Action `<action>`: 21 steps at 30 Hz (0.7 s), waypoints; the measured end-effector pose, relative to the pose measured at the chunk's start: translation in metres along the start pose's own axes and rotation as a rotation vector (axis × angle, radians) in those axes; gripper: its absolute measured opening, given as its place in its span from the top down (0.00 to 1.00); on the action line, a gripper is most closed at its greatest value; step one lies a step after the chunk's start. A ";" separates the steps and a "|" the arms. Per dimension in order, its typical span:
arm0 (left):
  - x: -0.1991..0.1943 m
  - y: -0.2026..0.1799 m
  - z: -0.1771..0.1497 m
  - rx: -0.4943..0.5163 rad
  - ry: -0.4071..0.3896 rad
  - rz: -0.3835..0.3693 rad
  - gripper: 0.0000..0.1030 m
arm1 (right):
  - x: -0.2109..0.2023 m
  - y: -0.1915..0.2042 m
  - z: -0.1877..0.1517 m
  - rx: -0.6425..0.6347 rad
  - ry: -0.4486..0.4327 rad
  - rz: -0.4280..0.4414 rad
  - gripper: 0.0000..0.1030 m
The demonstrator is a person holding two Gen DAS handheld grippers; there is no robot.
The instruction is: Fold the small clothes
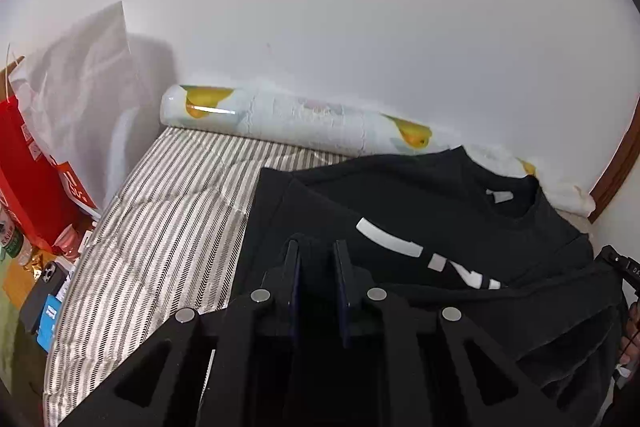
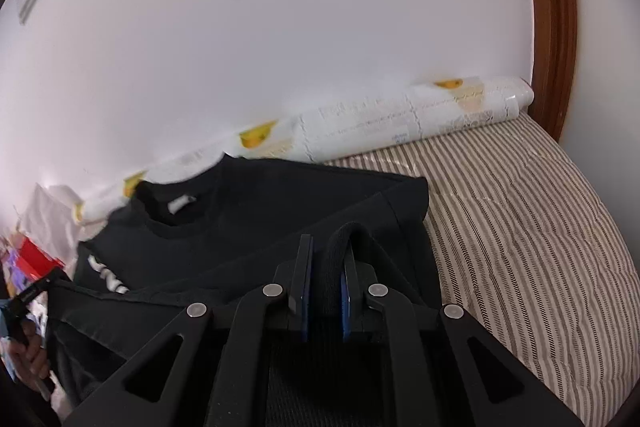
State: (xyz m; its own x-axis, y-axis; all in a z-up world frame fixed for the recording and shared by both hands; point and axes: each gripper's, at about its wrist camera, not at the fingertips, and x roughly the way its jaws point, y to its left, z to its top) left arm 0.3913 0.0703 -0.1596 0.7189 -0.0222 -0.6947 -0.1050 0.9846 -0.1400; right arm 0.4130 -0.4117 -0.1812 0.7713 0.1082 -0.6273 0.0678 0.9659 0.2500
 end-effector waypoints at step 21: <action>-0.074 0.046 -0.052 -0.103 0.054 -0.003 0.45 | -0.106 -0.022 -0.063 -0.076 -0.006 -0.077 0.39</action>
State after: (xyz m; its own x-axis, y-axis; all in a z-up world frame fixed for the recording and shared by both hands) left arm 0.2979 0.1082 -0.1515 0.6814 -0.0375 -0.7309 -0.1749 0.9614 -0.2124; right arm 0.2904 -0.4292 -0.1668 0.7692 0.0314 -0.6383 0.0795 0.9863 0.1443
